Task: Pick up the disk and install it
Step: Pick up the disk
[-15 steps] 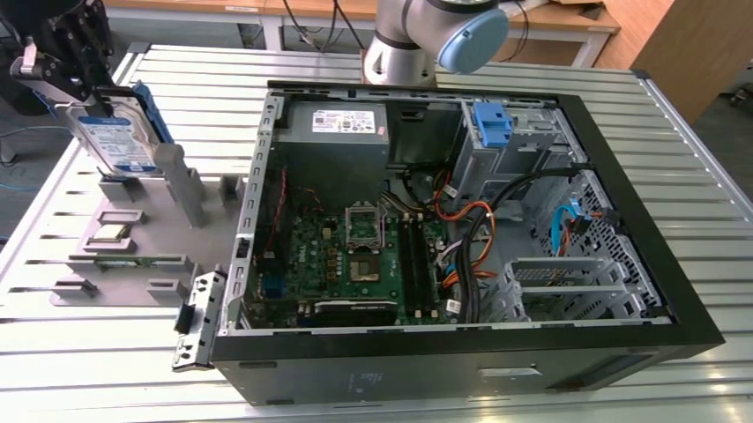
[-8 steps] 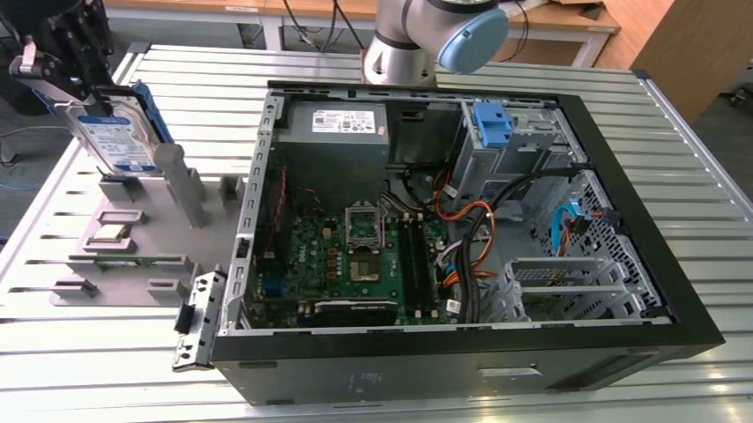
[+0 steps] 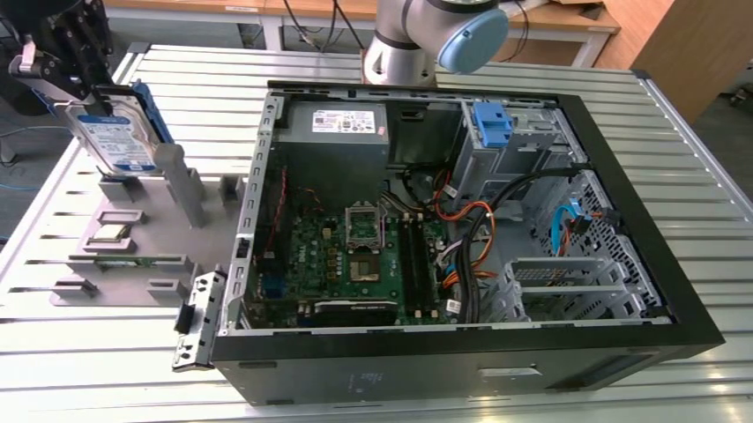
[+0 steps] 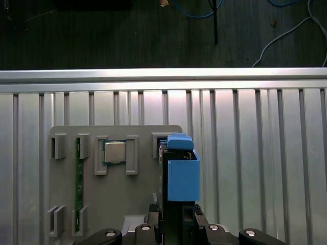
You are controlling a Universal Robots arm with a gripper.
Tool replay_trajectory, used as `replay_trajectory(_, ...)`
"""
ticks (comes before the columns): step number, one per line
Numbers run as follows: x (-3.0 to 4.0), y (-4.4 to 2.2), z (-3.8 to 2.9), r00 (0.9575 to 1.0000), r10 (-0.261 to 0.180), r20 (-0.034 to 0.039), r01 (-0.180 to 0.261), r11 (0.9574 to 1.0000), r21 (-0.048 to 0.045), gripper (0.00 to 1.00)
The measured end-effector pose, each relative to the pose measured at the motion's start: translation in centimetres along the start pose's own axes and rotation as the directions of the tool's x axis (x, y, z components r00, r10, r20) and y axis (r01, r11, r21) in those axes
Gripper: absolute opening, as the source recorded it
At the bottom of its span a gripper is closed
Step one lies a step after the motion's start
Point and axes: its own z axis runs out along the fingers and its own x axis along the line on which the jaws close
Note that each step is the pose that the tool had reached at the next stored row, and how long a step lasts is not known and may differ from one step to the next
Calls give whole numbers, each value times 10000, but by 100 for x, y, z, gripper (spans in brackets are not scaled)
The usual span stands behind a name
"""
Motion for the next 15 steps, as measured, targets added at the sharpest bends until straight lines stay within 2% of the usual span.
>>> replay_trajectory(15, -1, 0, -20, 10000, 0, 1, 0, 10000, 0, 35)
